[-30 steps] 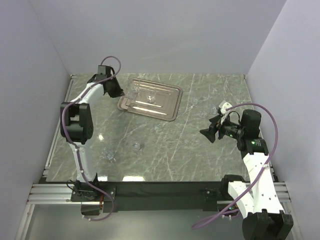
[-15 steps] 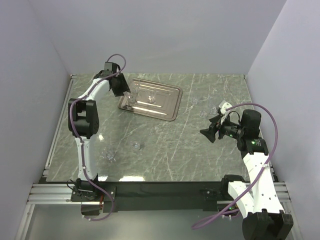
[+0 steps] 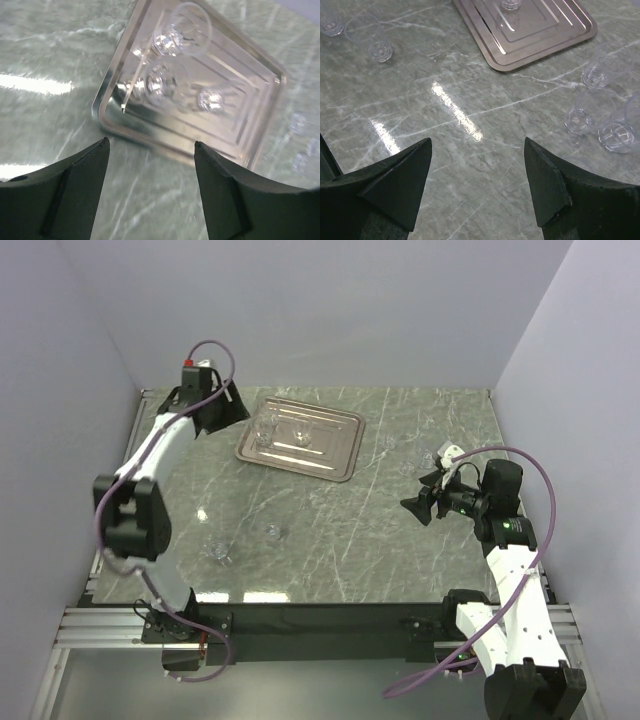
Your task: Place the glasses into the tray
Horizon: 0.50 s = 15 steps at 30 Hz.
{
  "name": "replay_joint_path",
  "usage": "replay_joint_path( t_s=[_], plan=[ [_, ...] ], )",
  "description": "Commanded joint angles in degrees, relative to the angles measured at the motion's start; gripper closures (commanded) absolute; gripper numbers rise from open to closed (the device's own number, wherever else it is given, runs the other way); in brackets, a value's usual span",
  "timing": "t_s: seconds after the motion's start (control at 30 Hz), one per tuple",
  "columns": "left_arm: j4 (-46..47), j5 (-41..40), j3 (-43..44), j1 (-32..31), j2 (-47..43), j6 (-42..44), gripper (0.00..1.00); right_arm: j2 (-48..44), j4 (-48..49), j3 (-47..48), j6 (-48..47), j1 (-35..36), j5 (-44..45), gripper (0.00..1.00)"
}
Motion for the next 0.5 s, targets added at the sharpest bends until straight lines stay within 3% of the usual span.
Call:
replay_joint_path(
  t_s=[0.0,0.1,0.3,0.47],
  plan=[
    [5.45,-1.26,-7.28,0.68,-11.7,0.8,0.26,-0.74,0.69,0.71,-0.61,-0.48,0.38,0.19],
    [6.42,-1.43,-14.92,0.85,-20.58,-0.25,0.23,-0.74,0.69,0.62,-0.61,-0.65,0.11,0.19],
    [4.49,-3.28,-28.29,1.12,-36.4,-5.52,0.01,-0.91,0.86,0.54,-0.53,-0.65,0.11,0.2],
    [-0.07,-4.68,-35.33,1.56,-45.54,-12.19,0.01,-1.0,1.04,0.45,-0.35,-0.65,0.38,0.19]
  ],
)
